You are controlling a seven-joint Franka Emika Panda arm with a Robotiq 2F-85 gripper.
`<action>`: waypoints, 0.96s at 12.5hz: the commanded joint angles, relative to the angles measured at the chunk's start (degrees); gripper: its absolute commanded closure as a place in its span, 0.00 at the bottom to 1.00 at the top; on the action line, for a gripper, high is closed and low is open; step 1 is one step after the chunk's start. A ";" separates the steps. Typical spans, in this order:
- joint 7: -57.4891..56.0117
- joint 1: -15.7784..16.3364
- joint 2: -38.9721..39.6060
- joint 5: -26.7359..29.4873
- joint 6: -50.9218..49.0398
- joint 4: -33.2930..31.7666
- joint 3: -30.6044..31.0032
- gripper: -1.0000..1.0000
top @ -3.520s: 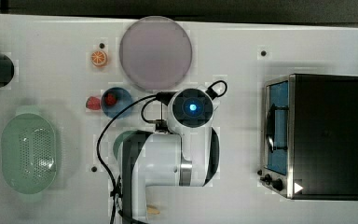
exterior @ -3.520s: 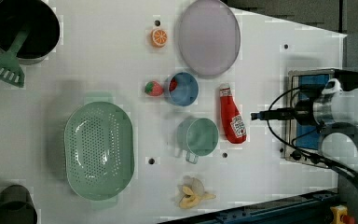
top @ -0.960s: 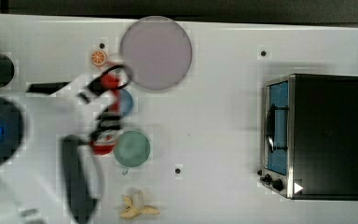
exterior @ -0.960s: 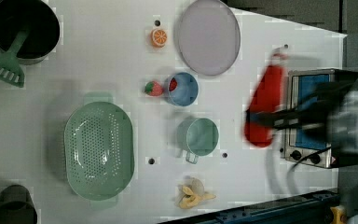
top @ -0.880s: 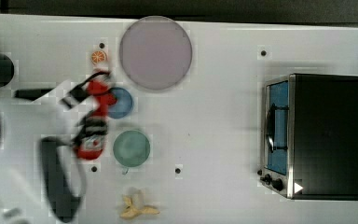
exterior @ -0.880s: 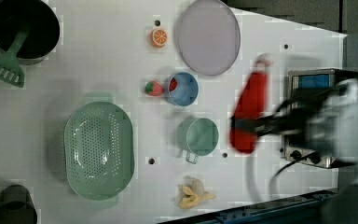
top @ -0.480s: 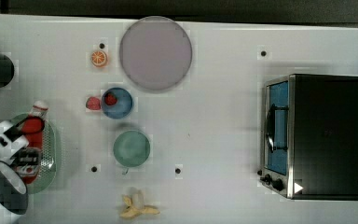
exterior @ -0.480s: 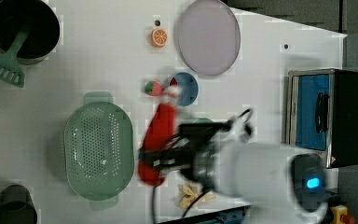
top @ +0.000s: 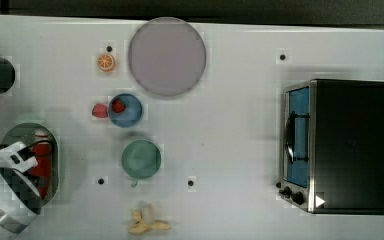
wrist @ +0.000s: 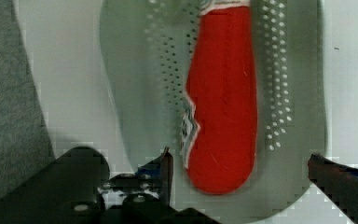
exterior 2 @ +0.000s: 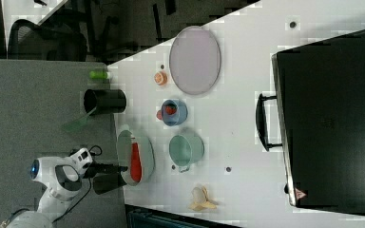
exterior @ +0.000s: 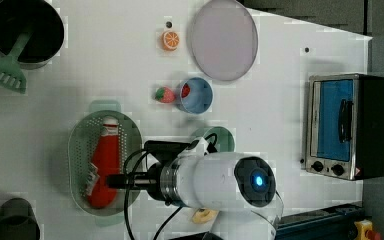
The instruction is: Pick Ketchup from the table and place it in strainer.
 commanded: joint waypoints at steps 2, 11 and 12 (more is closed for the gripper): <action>8.48 -3.93 -9.88 -0.08 -6.15 1.72 -1.03 0.00; -0.04 -16.58 -33.36 -0.06 -33.85 6.08 -22.92 0.00; -0.04 -16.58 -34.23 -0.07 -33.86 6.07 -26.18 0.00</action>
